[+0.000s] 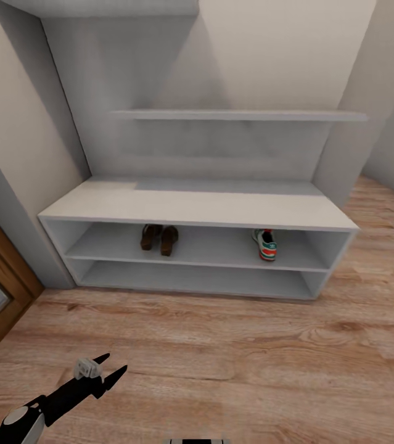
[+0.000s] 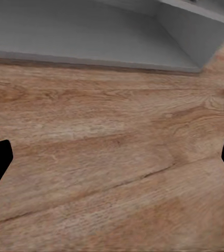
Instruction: Pick up the two gym shoes and the two sandals from the corridor floor and place them onto the hallstand (shoe rack) in the corridor, making sure they are on the rack and not on the floor. Arrange them so the two gym shoes are next to each other and the two sandals are next to each other.
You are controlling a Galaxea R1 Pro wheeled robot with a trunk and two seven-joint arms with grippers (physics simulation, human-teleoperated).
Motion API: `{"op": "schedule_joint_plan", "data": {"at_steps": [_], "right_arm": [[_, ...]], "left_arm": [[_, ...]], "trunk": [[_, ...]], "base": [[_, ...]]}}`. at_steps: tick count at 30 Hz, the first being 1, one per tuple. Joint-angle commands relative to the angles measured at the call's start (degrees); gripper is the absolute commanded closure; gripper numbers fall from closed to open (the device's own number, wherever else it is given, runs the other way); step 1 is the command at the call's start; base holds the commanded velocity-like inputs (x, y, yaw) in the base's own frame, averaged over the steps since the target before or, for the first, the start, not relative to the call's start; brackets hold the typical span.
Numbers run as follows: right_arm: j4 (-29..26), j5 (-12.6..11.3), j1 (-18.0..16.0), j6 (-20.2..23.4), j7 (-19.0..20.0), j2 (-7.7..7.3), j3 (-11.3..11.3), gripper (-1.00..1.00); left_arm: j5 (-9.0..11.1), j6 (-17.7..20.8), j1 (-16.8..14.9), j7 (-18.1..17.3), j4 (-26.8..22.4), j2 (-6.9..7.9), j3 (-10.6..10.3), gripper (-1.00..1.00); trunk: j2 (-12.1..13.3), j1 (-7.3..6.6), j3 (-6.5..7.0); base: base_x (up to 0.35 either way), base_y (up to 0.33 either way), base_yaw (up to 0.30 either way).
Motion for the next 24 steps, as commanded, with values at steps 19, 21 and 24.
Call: {"op": "schedule_joint_plan", "data": {"at_steps": [19, 21, 24], "right_arm": [[-0.10, 1.46, 0.04, -2.51, 0.10, 2.51, 1.63, 1.00], [-1.21, 4.72, 0.02, -2.63, 0.17, 5.53, 4.69, 1.00], [-7.06, 9.34, 0.03, -2.65, 0.15, 10.58, 9.27, 1.00]], "left_arm": [[0.54, -0.13, -0.03, -0.27, 0.06, 0.02, 0.00, -1.00], [0.46, -0.20, 0.04, -0.28, 0.09, 0.01, 0.01, -1.00], [0.32, -0.29, 0.12, -0.29, 0.13, 0.01, 0.00, -1.00]], "trunk": [[-0.02, -0.05, 0.23], [-0.02, -0.05, 0.23], [-0.02, -0.05, 0.23]], "base": [[-0.139, 0.000, -0.113], [-0.001, 0.000, -0.005], [0.000, 0.000, -0.001]]}}
